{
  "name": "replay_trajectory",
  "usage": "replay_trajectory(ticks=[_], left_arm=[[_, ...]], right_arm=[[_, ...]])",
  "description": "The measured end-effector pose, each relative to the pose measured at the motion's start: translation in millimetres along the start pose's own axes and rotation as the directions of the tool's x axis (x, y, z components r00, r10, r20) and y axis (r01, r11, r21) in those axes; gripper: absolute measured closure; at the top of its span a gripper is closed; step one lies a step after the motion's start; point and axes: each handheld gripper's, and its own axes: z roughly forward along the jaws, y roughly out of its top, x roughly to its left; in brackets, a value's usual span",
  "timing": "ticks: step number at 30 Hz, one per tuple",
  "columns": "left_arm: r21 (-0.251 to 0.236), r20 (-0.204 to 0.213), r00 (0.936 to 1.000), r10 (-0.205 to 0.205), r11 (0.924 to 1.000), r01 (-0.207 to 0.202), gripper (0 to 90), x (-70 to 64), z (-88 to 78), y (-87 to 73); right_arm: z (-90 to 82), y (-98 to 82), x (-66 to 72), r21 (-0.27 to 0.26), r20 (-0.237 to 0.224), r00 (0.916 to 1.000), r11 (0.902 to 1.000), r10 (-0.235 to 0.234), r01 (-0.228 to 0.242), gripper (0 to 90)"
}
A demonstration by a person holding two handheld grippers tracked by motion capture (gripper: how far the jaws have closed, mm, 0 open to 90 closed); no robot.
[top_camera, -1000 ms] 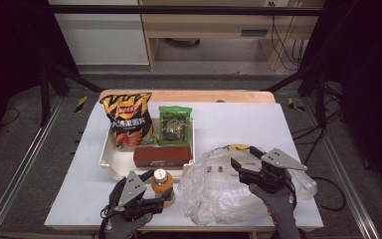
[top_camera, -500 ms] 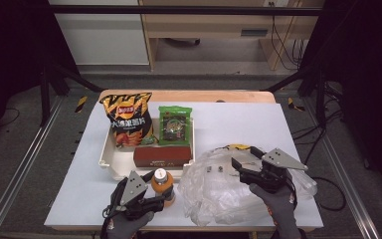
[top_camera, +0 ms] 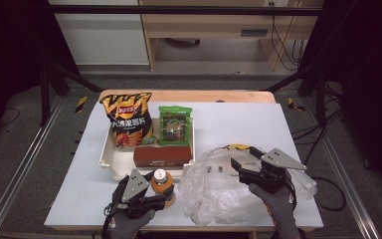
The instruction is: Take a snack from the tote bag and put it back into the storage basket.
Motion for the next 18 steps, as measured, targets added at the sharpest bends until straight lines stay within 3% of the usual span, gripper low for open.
replay_trajectory(ticks=[15,18], left_arm=[[-0.012,0.091,0.9955,0.024,0.9997,-0.023,29.4,23.3,-0.8,-1.3],[-0.014,0.079,0.9966,0.025,0.9996,-0.024,29.2,21.6,-1.3,-1.9]], right_arm=[[1.3,-1.6,0.0,0.006,-0.001,1.0,1.0,-0.001,0.001,24.7],[1.4,-1.9,-0.1,0.009,-0.001,1.0,1.0,0.0,0.0,24.6]])
